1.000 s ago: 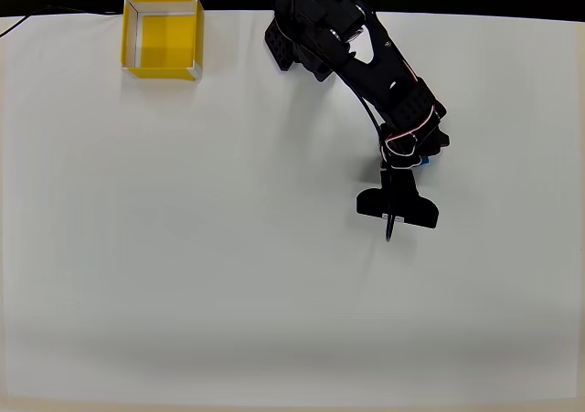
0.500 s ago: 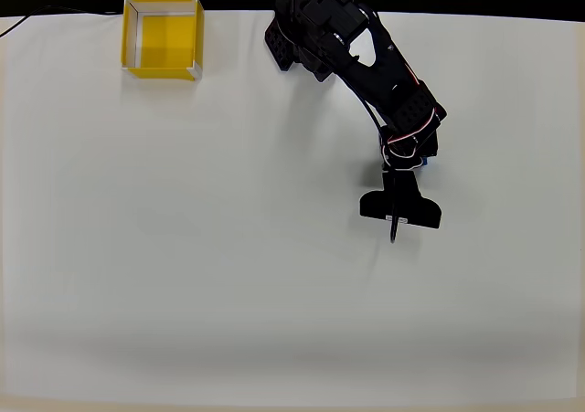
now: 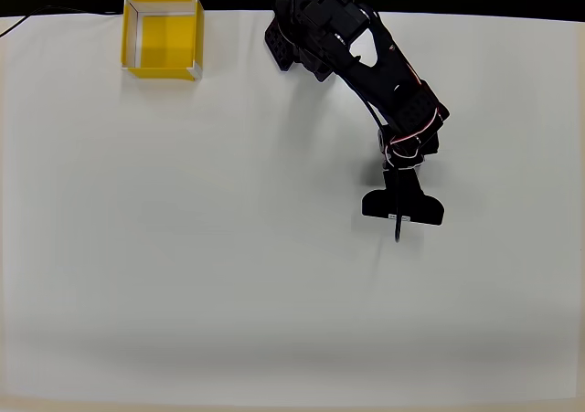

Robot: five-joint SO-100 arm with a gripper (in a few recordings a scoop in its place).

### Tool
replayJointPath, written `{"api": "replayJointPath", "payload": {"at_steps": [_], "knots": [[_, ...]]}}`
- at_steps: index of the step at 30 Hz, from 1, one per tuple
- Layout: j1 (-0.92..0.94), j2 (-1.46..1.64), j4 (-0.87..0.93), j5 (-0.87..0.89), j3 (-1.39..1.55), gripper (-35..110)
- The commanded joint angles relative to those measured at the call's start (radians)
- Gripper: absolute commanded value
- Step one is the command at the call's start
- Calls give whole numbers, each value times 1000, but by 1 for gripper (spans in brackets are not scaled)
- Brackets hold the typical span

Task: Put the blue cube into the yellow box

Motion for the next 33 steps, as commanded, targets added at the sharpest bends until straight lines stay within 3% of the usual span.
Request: {"api": "replayJointPath", "payload": {"at_steps": [1, 10, 16, 33], "knots": [[52, 74, 80, -60, -201, 13], [400, 107, 146, -273, -512, 15], [664, 89, 64, -403, -627, 16], [1355, 121, -55, -528, -755, 18]]}}
